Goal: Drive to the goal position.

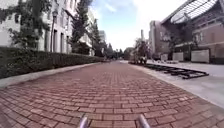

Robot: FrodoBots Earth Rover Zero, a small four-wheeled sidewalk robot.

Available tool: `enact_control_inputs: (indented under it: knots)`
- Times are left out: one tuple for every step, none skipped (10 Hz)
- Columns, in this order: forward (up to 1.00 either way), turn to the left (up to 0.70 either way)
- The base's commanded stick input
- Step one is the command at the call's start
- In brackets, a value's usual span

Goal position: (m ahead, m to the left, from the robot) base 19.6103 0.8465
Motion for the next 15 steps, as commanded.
enact_control_inputs:
  knots:
    - [0.70, 0.00]
    - [0.70, 0.00]
    - [0.70, 0.00]
    - [0.70, 0.00]
    - [0.70, 0.06]
    - [0.70, 0.14]
    - [0.70, 0.14]
    - [0.70, 0.14]
    - [0.70, 0.07]
    - [0.70, 0.00]
    - [0.70, 0.00]
    - [0.70, 0.00]
    - [0.70, 0.00]
    - [0.70, 0.00]
    - [0.70, 0.00]
